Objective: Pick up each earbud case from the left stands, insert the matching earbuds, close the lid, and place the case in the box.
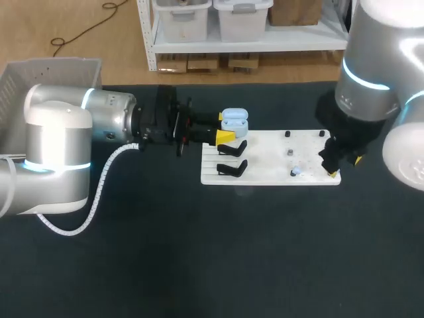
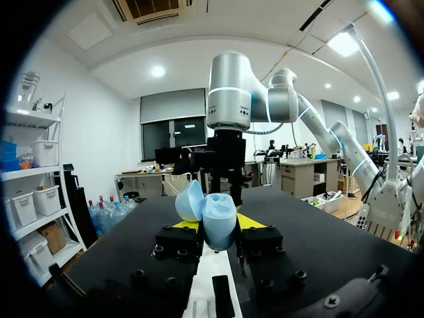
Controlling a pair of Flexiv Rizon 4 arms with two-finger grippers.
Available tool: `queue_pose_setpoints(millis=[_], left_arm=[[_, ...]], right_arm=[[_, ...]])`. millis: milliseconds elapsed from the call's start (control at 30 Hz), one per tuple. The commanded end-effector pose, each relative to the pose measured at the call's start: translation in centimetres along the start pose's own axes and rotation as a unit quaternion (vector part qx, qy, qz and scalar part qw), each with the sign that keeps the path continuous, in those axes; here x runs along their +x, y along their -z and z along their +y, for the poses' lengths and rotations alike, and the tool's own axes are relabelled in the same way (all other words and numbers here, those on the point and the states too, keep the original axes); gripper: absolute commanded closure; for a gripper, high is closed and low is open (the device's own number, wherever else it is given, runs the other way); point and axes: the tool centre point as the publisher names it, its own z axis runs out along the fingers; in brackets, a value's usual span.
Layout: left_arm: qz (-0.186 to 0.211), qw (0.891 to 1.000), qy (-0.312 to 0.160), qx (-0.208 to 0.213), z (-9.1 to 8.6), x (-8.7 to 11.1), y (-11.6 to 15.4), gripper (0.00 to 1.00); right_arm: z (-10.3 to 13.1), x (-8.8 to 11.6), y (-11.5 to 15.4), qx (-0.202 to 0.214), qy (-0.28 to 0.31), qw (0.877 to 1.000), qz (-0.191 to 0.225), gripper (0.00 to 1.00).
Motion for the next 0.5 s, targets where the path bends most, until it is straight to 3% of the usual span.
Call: queue_pose_setpoints(millis=[33,500], left_arm=[[-0.001,1.0,-0.001,-0.001,0.0,0.1,0.0,1.0],[-0.001,1.0,-0.001,-0.001,0.0,0.1,0.0,1.0]], right_arm=[[-0.1,0.0,-0.6,0.002,0.004,1.0,0.002,0.51],[-0.4,-0.1,-1.7,0.025,0.037,0.999,0.012,0.56]])
